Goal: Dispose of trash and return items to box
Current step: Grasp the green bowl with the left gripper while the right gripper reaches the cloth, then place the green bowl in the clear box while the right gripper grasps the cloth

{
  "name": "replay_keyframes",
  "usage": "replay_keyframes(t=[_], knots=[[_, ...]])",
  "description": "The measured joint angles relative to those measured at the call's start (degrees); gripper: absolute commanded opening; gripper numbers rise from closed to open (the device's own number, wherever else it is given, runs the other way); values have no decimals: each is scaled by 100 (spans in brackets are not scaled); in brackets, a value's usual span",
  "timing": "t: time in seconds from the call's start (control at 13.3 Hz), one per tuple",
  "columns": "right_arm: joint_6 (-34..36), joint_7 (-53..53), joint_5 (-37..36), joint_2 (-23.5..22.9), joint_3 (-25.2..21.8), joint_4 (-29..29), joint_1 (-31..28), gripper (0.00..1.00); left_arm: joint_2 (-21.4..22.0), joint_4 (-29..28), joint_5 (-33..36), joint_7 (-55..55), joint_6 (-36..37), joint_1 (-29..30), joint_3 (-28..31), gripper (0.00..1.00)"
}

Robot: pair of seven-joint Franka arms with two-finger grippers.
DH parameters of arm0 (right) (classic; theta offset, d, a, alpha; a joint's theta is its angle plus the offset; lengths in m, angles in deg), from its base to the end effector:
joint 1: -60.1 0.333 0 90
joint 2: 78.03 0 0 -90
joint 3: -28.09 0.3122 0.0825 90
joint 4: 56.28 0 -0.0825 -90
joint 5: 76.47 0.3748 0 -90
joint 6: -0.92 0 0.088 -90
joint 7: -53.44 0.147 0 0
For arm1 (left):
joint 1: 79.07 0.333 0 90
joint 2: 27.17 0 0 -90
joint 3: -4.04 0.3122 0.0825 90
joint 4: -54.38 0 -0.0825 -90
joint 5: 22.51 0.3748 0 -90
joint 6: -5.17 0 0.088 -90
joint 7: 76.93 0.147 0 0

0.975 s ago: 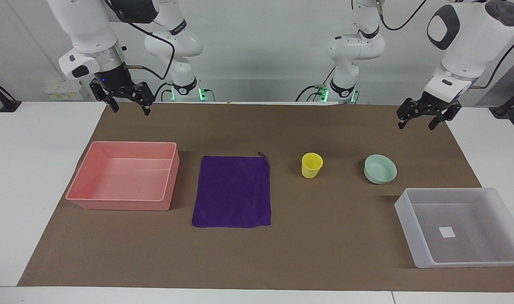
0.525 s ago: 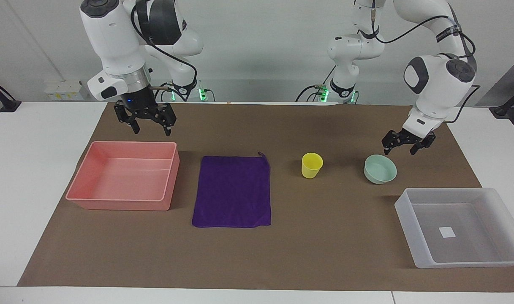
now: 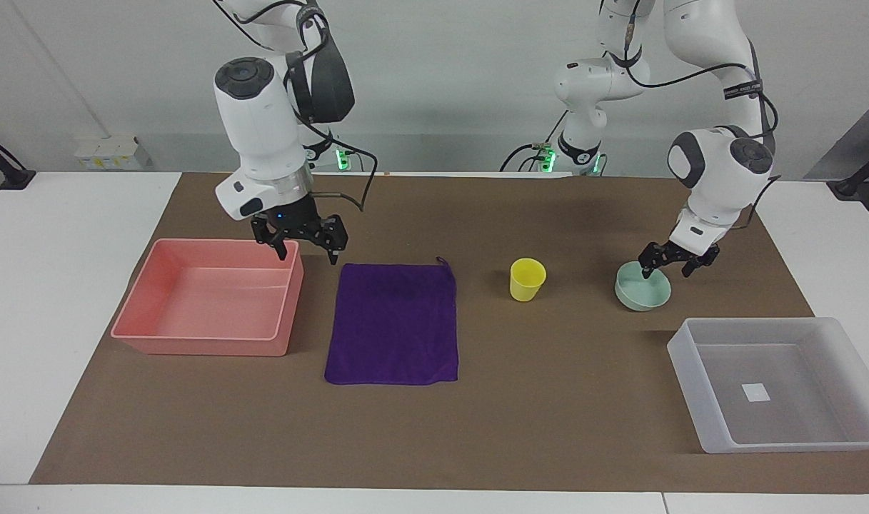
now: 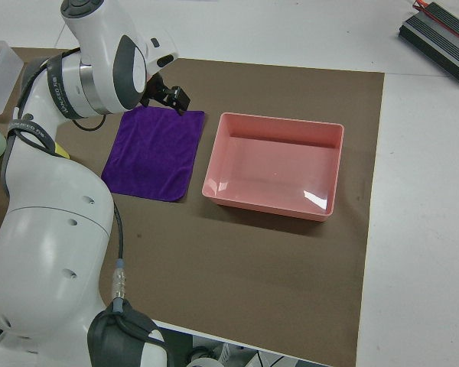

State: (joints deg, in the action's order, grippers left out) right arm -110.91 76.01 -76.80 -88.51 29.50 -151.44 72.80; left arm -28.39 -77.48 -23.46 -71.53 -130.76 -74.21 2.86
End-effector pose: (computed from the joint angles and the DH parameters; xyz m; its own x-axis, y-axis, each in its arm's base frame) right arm 0.6059 0.1508 0.4668 0.9840 -0.1472 0.1000 -0.1438 -0.9888 -0.0404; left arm 0.5134 0.0324 0.3052 0.9986 -0.0182 0.0506 -0.0186 -0.9998 0.0078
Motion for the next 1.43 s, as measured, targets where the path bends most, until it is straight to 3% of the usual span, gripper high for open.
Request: replay_keyframes(t=[0.15,0.22,0.38,0.45,0.53,1.43], knots=[[-113,50,0,-235,1,158,47,100,-112,-23,0,0,-75,0,-1,95],[-113,50,0,-277,1,200,60,100,-152,-37,-2,0,-100,1,-1,80],[-113,50,-3,-287,1,234,56,100,-193,-63,-3,0,-118,4,-1,39],[-113,50,-4,-291,0,233,47,100,-199,-74,-3,0,-118,5,-1,14],[-111,50,-5,-304,-1,233,37,100,-199,-86,-3,0,-118,5,-1,0],[-166,49,-5,-623,8,228,277,100,-145,124,-14,0,-41,5,-27,0]])
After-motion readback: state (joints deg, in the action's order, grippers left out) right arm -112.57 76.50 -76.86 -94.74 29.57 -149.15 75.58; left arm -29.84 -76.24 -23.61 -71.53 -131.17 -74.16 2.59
